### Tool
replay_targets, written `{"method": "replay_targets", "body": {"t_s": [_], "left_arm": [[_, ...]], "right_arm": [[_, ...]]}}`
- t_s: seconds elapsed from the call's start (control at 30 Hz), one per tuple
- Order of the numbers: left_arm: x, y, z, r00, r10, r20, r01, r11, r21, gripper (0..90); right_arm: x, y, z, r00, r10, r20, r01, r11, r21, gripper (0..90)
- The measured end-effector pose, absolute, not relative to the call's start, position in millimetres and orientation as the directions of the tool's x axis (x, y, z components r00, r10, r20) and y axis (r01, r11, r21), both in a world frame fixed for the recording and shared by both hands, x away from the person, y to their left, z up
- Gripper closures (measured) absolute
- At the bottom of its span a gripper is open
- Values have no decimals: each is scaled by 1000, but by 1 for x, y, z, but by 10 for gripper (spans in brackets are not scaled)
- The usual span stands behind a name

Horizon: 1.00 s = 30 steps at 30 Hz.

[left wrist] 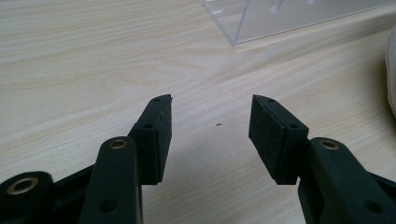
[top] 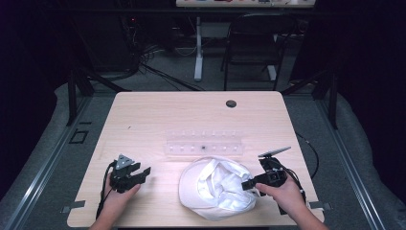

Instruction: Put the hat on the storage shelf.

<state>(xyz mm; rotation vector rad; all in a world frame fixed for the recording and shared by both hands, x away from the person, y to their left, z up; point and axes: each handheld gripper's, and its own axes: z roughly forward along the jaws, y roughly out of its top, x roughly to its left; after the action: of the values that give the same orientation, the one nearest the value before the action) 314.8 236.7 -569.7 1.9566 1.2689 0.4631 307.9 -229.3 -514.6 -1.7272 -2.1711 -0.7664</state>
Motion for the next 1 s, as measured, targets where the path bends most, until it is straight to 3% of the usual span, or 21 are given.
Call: {"method": "replay_targets", "body": {"t_s": [0.23, 0.57, 1.0], "left_arm": [[315, 236, -570, 446, 891, -87, 620, -237, 748, 495], [314, 236, -570, 446, 891, -85, 616, -237, 751, 495], [314, 236, -570, 439, 894, -85, 620, -233, 750, 495]], "right_arm": [[309, -225, -514, -247, 815, 525, 961, 138, 239, 633], [312, -223, -497, -275, 815, 509, 954, 167, 248, 798], [317, -213, -478, -315, 842, 439, 943, 227, 242, 826]]}}
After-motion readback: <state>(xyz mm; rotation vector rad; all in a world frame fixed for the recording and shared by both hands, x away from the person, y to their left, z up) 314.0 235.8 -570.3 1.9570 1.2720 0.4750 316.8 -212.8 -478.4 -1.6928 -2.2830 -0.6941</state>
